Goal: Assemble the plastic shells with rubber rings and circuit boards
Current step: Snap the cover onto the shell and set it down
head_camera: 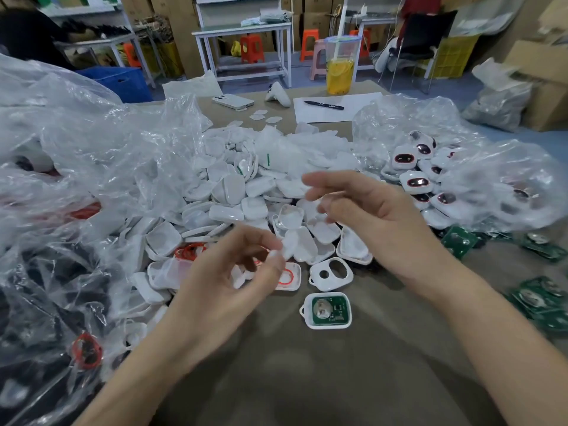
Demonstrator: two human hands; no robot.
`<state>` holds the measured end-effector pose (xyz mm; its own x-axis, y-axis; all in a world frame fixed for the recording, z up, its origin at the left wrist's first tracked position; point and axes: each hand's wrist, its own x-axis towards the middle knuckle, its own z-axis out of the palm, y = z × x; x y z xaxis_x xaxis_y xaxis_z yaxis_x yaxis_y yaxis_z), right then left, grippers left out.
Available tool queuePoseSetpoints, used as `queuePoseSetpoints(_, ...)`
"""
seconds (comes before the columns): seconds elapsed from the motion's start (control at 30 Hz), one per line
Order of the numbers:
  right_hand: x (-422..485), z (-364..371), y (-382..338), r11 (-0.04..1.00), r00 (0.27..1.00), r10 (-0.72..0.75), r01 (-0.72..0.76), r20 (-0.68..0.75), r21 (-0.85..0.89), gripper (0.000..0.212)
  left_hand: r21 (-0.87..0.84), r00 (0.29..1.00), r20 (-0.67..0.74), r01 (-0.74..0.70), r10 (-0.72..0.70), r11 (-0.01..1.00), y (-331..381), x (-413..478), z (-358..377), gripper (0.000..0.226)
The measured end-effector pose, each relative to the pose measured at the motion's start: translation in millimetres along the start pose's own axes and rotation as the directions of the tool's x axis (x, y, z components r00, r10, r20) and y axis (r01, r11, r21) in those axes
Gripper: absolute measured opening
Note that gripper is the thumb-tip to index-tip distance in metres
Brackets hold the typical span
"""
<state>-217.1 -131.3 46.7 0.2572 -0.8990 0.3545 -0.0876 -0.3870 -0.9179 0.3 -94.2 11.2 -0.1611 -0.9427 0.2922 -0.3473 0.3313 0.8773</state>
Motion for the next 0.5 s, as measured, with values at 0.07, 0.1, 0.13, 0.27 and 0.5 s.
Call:
queuePoseSetpoints(0.07,-6.7,-12.0,-0.5,0.988,0.999,-0.051,0.048,-0.018,-0.146,0.031,0.2,0.992,0.045,-0.125,0.118,0.972,-2.1,-4.9,2.8,0.018)
queuePoseSetpoints(0.1,-11.7,-17.2,0.2,0.971,0.998,-0.067,0.065,0.002,-0.229,0.032,0.267,0.981,0.099,-0.19,0.169,0.945,-3.4,-6.5,4.2,0.015)
queuePoseSetpoints(0.13,-17.0,-21.6,0.9,0.951,0.997,-0.065,0.071,0.031,-0.302,0.035,0.316,0.966,0.159,-0.243,0.201,0.917,-3.9,-7.4,6.1,0.013)
queuePoseSetpoints(0.27,-31.7,-32.1,4.8,0.907,0.984,0.037,0.039,0.172,-0.42,0.033,0.38,0.929,0.283,-0.336,0.237,0.862,-6.2,-8.9,11.7,0.014)
queuePoseSetpoints(0.5,-39.4,-43.5,2.8,0.911,0.891,0.265,-0.105,0.368,-0.4,0.048,0.425,0.905,0.347,-0.385,0.245,0.82,-5.4,-9.2,15.3,0.019)
